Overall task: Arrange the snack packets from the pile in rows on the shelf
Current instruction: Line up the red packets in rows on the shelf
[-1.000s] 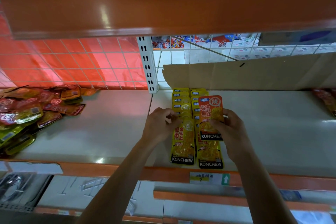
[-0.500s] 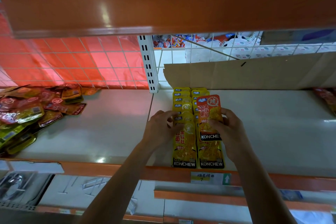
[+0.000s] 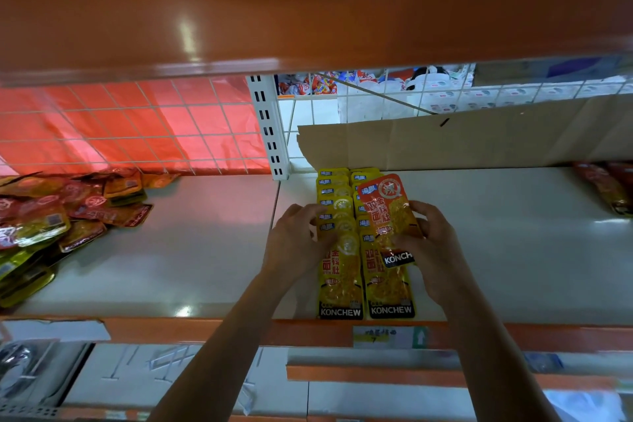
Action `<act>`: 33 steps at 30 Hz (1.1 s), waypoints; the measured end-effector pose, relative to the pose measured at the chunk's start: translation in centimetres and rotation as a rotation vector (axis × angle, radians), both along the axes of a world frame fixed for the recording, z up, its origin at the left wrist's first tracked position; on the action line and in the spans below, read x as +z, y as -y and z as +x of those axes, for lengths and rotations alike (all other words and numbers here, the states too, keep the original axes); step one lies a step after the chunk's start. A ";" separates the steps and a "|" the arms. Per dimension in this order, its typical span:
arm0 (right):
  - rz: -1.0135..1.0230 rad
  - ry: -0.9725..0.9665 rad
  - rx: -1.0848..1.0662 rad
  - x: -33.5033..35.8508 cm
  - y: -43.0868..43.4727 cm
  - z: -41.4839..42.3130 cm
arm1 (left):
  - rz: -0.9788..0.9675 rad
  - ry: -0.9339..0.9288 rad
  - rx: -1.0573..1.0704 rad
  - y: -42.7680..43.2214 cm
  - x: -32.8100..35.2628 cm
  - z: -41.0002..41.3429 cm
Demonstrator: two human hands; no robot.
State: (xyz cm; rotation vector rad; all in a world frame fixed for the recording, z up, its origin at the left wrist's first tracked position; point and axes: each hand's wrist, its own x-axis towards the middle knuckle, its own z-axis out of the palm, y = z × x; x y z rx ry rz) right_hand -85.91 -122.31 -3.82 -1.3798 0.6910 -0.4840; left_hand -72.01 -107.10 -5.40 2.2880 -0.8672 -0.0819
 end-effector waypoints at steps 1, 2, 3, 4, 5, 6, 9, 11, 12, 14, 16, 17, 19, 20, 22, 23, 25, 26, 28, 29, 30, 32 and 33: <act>-0.006 -0.007 -0.019 -0.1 0.2 -0.1 | -0.043 0.018 0.011 0.3 0.3 -0.3; -0.021 -0.020 -0.034 -0.3 0.6 -0.3 | -0.079 0.035 0.017 0.8 0.6 -0.6; -0.049 -0.033 -0.047 -0.4 0.9 -0.5 | -0.110 0.049 0.014 1.3 1.0 -0.9; -0.089 -0.041 -0.056 -0.5 1.2 -0.8 | -0.141 0.056 0.001 1.9 1.2 -1.2; -0.123 -0.043 -0.071 -0.5 1.5 -1.2 | -0.176 0.057 -0.021 2.5 1.4 -1.5; -0.141 -0.039 -0.090 -0.4 1.8 -1.7 | -0.212 0.061 -0.046 3.2 1.6 -1.8; -0.158 -0.003 -0.127 0.0 2.9 -3.4 | -0.241 0.105 -0.124 5.5 1.6 -2.8; -0.172 0.017 -0.141 0.2 3.8 -4.6 | -0.242 0.114 -0.187 7.2 1.7 -3.8; -0.170 0.030 -0.156 0.4 4.3 -5.2 | -0.248 0.107 -0.226 8.0 1.7 -4.4; -0.138 0.072 -0.185 0.8 5.4 -6.3 | -0.249 0.083 -0.300 9.7 1.8 -5.8; -0.097 0.108 -0.201 1.3 6.3 -7.3 | -0.224 -0.015 -0.369 11.2 2.0 -7.4; -0.078 0.122 -0.211 1.5 6.7 -7.8 | -0.209 -0.094 -0.399 11.9 2.1 -8.2; -0.040 0.147 -0.242 1.8 7.7 -8.8 | -0.183 -0.235 -0.441 13.2 2.4 -9.5; -0.017 0.160 -0.263 1.8 8.3 -9.4 | -0.164 -0.270 -0.448 13.8 2.5 -10.0; 0.034 0.190 -0.319 1.9 9.5 -10.6 | -0.144 -0.346 -0.442 15.0 2.5 -11.0; 0.060 0.202 -0.350 2.0 10.1 -11.2 | -0.164 -0.429 -0.422 15.5 2.5 -11.5; 0.129 0.215 -0.414 1.9 11.4 -12.4 | -0.268 -0.699 -0.329 16.8 2.4 -12.7; 0.171 0.224 -0.440 1.8 12.0 -12.9 | -0.328 -0.834 -0.269 17.6 2.4 -13.4; 0.247 0.267 -0.474 1.7 13.2 -13.9 | -0.454 -1.079 -0.136 19.4 2.3 -14.8; 0.270 0.289 -0.488 1.7 13.8 -14.3 | -0.515 -1.190 -0.083 20.4 2.3 -15.4; 0.282 0.307 -0.498 1.7 14.4 -14.7 | -0.552 -1.266 -0.052 21.4 2.2 -16.0; 0.274 0.319 -0.504 1.6 15.4 -15.5 | -0.542 -1.311 -0.072 23.3 2.0 -17.4; 0.264 0.316 -0.494 1.5 15.9 -15.8 | -0.520 -1.314 -0.096 24.2 2.0 -18.3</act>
